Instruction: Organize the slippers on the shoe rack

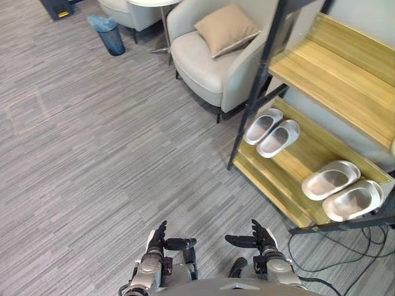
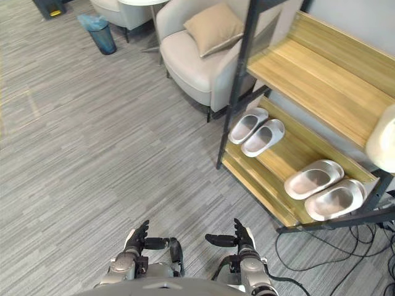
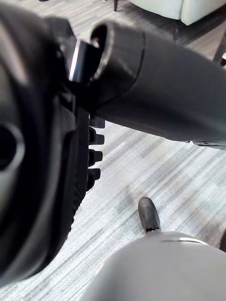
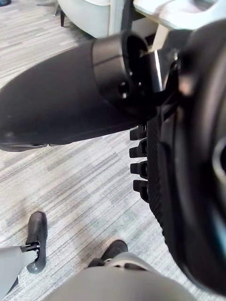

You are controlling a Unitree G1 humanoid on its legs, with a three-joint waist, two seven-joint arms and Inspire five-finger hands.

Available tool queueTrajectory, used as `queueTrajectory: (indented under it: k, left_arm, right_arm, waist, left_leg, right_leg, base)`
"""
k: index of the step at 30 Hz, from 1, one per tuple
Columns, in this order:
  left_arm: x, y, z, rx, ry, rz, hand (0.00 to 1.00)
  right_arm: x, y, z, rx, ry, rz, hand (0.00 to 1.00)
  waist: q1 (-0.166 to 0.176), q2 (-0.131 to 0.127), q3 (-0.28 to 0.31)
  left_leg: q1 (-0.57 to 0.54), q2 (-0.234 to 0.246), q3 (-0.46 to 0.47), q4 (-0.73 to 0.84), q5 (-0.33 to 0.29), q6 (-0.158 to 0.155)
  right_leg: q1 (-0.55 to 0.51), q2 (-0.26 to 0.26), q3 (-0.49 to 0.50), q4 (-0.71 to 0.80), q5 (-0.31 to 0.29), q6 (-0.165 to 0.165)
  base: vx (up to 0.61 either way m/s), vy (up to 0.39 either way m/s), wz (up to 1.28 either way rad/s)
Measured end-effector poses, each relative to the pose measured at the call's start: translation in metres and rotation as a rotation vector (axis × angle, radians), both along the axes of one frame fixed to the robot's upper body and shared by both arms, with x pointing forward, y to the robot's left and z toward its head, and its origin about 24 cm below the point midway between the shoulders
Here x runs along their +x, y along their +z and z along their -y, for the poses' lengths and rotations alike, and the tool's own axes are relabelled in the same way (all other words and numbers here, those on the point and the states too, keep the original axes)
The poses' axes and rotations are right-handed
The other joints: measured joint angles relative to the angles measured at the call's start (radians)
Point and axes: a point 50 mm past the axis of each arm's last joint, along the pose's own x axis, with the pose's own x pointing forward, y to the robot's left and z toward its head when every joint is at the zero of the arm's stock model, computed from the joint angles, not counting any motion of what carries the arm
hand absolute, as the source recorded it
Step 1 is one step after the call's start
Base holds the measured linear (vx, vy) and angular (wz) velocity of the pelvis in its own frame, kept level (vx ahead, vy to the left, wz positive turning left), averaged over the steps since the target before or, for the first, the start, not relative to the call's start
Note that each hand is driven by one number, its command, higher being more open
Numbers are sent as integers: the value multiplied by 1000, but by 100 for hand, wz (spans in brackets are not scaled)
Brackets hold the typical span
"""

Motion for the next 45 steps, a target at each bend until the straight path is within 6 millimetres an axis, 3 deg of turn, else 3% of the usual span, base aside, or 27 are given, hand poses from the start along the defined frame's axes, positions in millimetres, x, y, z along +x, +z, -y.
queueTrajectory:
  k: [1, 2, 3, 6, 8, 11, 13, 15, 16, 17, 18, 19, 20, 21, 23, 27, 28, 29, 30, 32, 34, 35, 36, 38, 40, 42, 45]
  left_arm:
    - [0, 0, 0, 0, 0, -2, 100]
    - [-4, -2, -4, 11, 2, -17, 100]
    - [-6, -2, -6, 18, 3, -22, 100]
    - [-10, -4, -14, 28, 37, -44, 100]
    - [-11, -4, -16, 29, 55, -48, 100]
    - [-12, -5, -16, 27, 73, -52, 100]
    - [-14, -5, -20, 28, 94, -54, 100]
    - [-18, -6, -20, 26, 105, -60, 100]
    - [-22, -8, -17, 10, 132, -68, 100]
    - [-21, -8, -16, 4, 137, -67, 100]
    - [-20, -7, -17, -1, 145, -61, 100]
    - [-20, -7, -18, -4, 158, -58, 100]
    - [-19, -6, -20, -11, 202, -47, 100]
    - [-18, -6, -21, -13, 211, -44, 100]
    - [-9, -2, -23, -3, 205, -8, 100]
    - [10, 6, -25, 8, 186, 44, 100]
    - [15, 8, -27, 20, 175, 62, 100]
    - [14, 8, -22, 17, 161, 61, 100]
    - [18, 11, -26, 29, 149, 76, 100]
    - [18, 11, -31, 43, 149, 73, 100]
    - [10, 8, -32, 51, 146, 44, 100]
    - [6, 6, -31, 56, 140, 30, 100]
    - [2, 4, -31, 56, 137, 13, 100]
    - [-2, 2, -29, 73, 101, -8, 100]
    - [-4, 0, -27, 77, 90, -17, 100]
    - [-4, -1, -26, 79, 80, -25, 100]
    - [-7, -3, -24, 73, 77, -40, 100]
  right_arm:
    - [1, 0, 0, 1, 1, 0, 100]
    - [3, 1, 0, 5, 8, 6, 100]
    - [3, 1, -1, 7, 9, 6, 100]
    - [4, 2, -3, 6, 34, 13, 100]
    - [7, 3, -4, 3, 50, 20, 100]
    - [12, 6, -7, 4, 76, 42, 100]
    - [12, 6, -10, 12, 87, 51, 100]
    - [9, 5, -9, 13, 85, 39, 100]
    - [10, 5, -7, 11, 82, 38, 100]
    - [11, 5, -6, 10, 77, 40, 100]
    - [13, 5, -7, 7, 78, 39, 100]
    - [12, 5, -7, 9, 78, 35, 100]
    - [7, 3, -9, 12, 84, 19, 100]
    - [6, 2, -9, 11, 87, 16, 100]
    - [10, 4, -13, 11, 105, 24, 100]
    - [21, 9, -12, 1, 107, 56, 100]
    - [18, 7, -12, 0, 103, 49, 100]
    - [11, 5, -7, -10, 96, 35, 100]
    - [9, 4, -11, 2, 94, 23, 100]
    - [13, 5, -17, 15, 98, 35, 100]
    - [15, 6, -22, 28, 100, 37, 100]
    - [15, 6, -25, 38, 100, 39, 100]
    - [16, 7, -28, 48, 106, 43, 100]
    - [20, 9, -30, 54, 116, 58, 100]
    - [22, 11, -32, 54, 131, 75, 100]
    - [25, 12, -34, 54, 146, 87, 100]
    - [32, 17, -36, 59, 154, 123, 100]
  waist:
    - [-1, -1, 1]
    - [-3, 1, 1]
    - [-5, 9, 3]
    - [-8, 7, 4]
    - [-8, 4, 7]
    - [-8, 5, 14]
    - [-15, -8, 16]
    - [-21, -16, 0]
    - [-10, 13, -14]
    - [-11, 21, -16]
    - [-10, 26, -12]
    - [-9, 26, -10]
    - [-1, 24, -2]
    - [0, 25, -1]
    - [12, 20, 7]
    - [26, 1, 38]
    - [25, -11, 48]
    - [27, 8, 38]
    - [30, -36, 31]
    - [31, -60, 25]
    - [32, -56, 26]
    - [29, -53, 28]
    - [27, -41, 35]
    - [15, -23, 45]
    - [-7, -9, 53]
    - [-10, -4, 56]
    - [-25, -12, 53]
  left_leg:
    - [2, -5, -10, 4, -3, 5]
    - [15, -5, -63, 26, -16, 25]
    - [20, 2, -91, 38, -19, 36]
    - [15, 30, -230, 76, -44, 48]
    - [19, 28, -285, 89, -63, 48]
    - [32, 25, -362, 136, -119, 41]
    - [46, 11, -437, 203, -194, 29]
    - [45, 12, -518, 285, -275, -12]
    - [29, 46, -520, 315, -299, -67]
    - [9, 57, -503, 342, -305, -108]
    - [-30, 71, -455, 418, -306, -191]
    - [-50, 76, -422, 472, -303, -231]
    - [-101, 120, -269, 656, -304, -262]
    - [-110, 139, -227, 699, -311, -250]
    - [-210, 246, -6, 894, -367, -155]
    - [-319, 259, 94, 738, -370, -114]
    - [-344, 239, 131, 600, -290, -82]
    - [-368, 231, 139, 477, -99, -9]
    - [-367, 191, 131, 487, -119, -3]
    - [-357, 132, 114, 454, -147, 17]
    - [-284, 101, 93, 433, -187, 29]
    - [-224, 88, 75, 402, -201, 34]
    - [-145, 81, 57, 358, -211, 34]
    - [-30, 80, 13, 282, -216, 37]
    - [66, 88, -28, 214, -217, 34]
    - [115, 96, -44, 178, -227, 23]
    - [162, 113, -75, 151, -260, -4]
  right_leg:
    - [-6, -11, 7, 30, 1, -4]
    - [-54, -29, 117, 188, 44, -85]
    - [-73, -8, 170, 212, 25, -86]
    - [-139, 152, 300, 196, -81, -80]
    - [-203, 197, 338, 153, -81, -77]
    - [-273, 254, 442, 28, -37, -39]
    - [-274, 271, 540, -57, 6, -29]
    - [-246, 272, 514, -54, 83, -83]
    - [-233, 292, 466, -68, 63, -104]
    - [-225, 299, 449, -75, 63, -109]
    - [-189, 311, 426, -115, 61, -116]
    - [-159, 317, 416, -142, 59, -121]
    - [-55, 336, 402, -218, 55, -129]
    - [-35, 342, 399, -231, 54, -131]
    - [75, 357, 379, -307, 43, -146]
    - [148, 327, 338, -344, 30, -123]
    - [186, 312, 299, -344, 8, -85]
    - [208, 329, 269, -338, -15, -49]
    - [212, 293, 248, -334, -30, -32]
    - [203, 245, 244, -281, -14, -3]
    - [157, 193, 253, -43, -3, 14]
    - [109, 151, 264, 138, 51, 16]
    - [43, 118, 298, 348, 83, -32]
    - [-63, 148, 357, 533, -7, -59]
    - [-156, 207, 376, 471, -75, -83]
    - [-254, 240, 371, 319, -84, -84]
    - [-316, 275, 371, -52, 15, -64]
  base:
    - [33, 240, 85]
    - [64, 151, 76]
    - [84, 76, 108]
    - [130, -63, 111]
    - [149, -79, 102]
    - [201, -135, 96]
    - [330, -264, 123]
    - [407, -308, 115]
    - [366, -236, 86]
    - [455, -258, 82]
    - [258, -133, 62]
    - [520, -257, 70]
    - [426, -200, 43]
    - [500, -212, 40]
    - [409, -111, 20]
    - [358, 27, 22]
    - [459, 101, 72]
    - [411, 85, 97]
    - [483, 111, 84]
    - [528, 162, 72]
    - [506, 200, 51]
    - [595, 227, 43]
    - [477, 165, 44]
    - [398, 72, 55]
    - [466, 9, 60]
    - [459, -52, 43]
    - [419, -118, 49]
